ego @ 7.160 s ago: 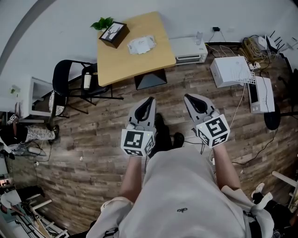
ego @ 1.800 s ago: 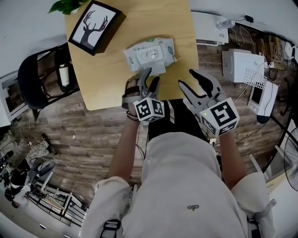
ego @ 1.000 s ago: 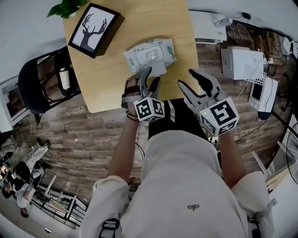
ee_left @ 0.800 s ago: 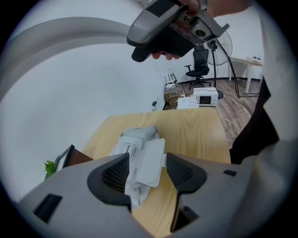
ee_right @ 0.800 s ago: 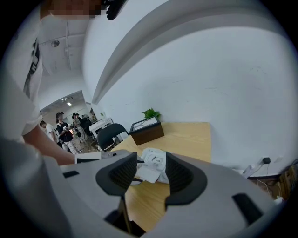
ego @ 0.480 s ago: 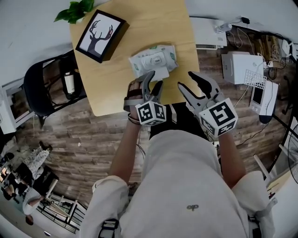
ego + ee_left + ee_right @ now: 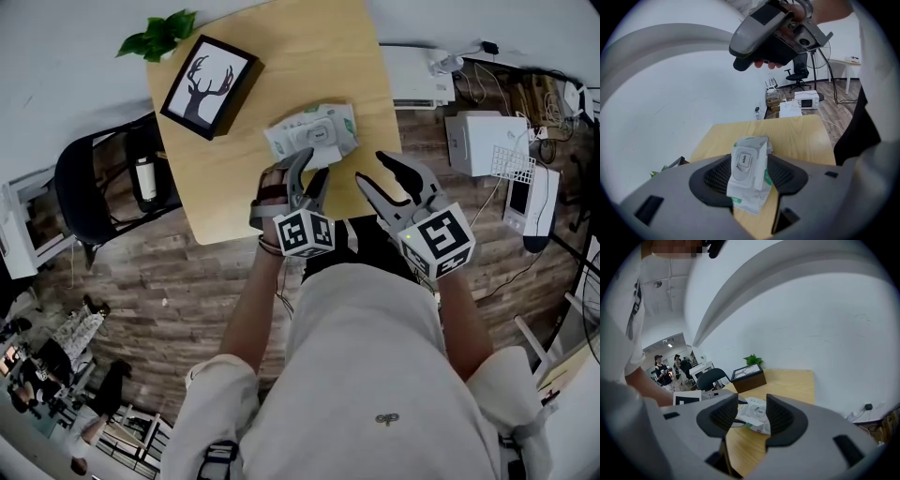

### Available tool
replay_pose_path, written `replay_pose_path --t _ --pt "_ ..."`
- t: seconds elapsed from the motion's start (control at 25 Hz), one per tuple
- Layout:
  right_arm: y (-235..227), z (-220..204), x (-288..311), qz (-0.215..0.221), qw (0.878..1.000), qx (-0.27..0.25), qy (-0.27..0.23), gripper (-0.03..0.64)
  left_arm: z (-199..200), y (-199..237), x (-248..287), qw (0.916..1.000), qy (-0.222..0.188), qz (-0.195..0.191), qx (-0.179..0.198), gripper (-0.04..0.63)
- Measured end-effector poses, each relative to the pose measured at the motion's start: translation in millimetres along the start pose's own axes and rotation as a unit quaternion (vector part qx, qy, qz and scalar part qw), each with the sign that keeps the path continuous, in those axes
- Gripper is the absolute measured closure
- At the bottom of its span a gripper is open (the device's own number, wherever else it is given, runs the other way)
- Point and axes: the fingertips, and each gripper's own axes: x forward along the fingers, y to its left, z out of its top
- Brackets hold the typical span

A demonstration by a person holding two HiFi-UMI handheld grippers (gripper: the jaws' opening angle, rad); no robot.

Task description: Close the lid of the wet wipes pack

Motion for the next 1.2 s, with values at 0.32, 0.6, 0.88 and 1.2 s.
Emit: replay_pose_path --t 0.32,0.6,0.88,1.2 --pt "-0.9 6.2 4.2 0.0 1.0 0.001 0.0 0.445 2.8 16.1 2.1 1.0 -0.003 0.005 0.003 0.357" --pt "-6.2 13.1 9.1 -0.005 1.0 0.001 0.0 0.446 3.2 29.7 7.2 0.9999 -0.005 0.009 0.0 0.359" --pt "-9.8 17.8 11.5 -0.012 1.0 -0.002 0.002 0.449 4.0 41.3 10.5 0.9998 -0.01 0.016 -0.001 0.396" --pt "-10.0 17.1 16.0 -0.017 1.0 0.0 0.007 0.451 -0.2 50.1 18.0 0.9997 -0.014 0.02 0.005 0.448"
